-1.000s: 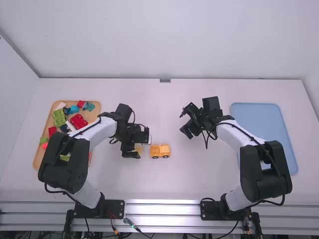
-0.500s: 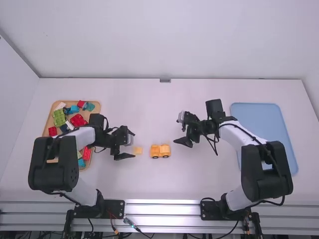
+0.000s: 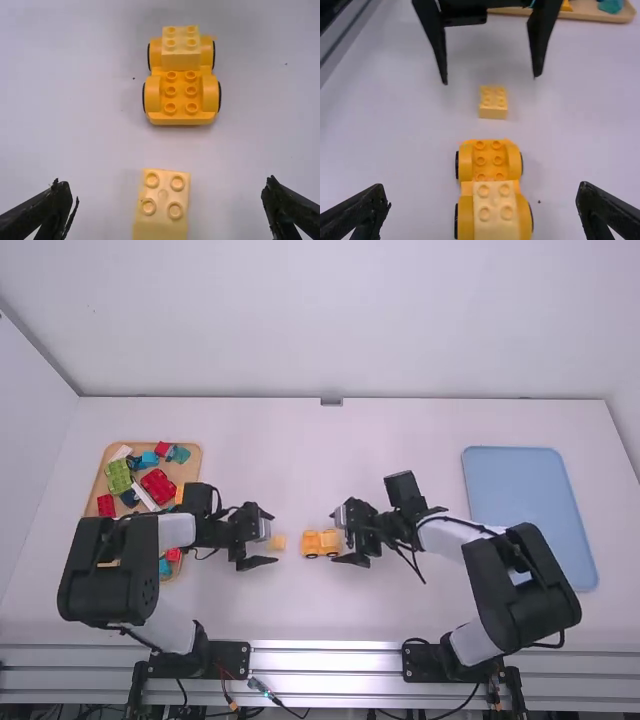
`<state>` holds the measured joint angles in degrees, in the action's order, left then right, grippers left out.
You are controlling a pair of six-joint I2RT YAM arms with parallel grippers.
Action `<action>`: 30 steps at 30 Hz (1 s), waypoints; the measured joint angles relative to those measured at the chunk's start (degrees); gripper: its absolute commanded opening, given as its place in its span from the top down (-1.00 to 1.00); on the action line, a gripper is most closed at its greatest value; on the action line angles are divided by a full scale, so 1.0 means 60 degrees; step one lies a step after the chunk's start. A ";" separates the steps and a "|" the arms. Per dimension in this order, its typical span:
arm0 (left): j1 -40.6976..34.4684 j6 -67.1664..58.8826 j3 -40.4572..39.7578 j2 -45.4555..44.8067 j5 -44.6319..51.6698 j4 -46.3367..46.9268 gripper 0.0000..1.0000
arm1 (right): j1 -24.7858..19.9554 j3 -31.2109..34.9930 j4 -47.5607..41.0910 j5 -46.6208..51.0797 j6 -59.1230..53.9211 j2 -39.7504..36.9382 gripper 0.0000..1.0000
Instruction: Assemble lego blocks to make yellow taxi
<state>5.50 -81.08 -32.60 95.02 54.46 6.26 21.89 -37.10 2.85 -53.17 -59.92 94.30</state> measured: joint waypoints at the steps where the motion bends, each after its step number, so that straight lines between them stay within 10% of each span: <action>1: 0.0000 0.0025 0.0000 0.0000 0.0007 -0.0073 -0.98 | 0.0062 0.0044 0.0044 0.0102 -0.0015 0.0000 -0.98; 30: 0.0000 0.0288 0.0000 0.0342 0.0000 -0.0484 -0.98 | -0.0251 0.0073 0.5231 -0.1417 0.1534 0.4473 -0.98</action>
<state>5.50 -79.35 -32.60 97.08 54.46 3.36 20.38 -36.67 34.24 -61.67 -50.72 121.14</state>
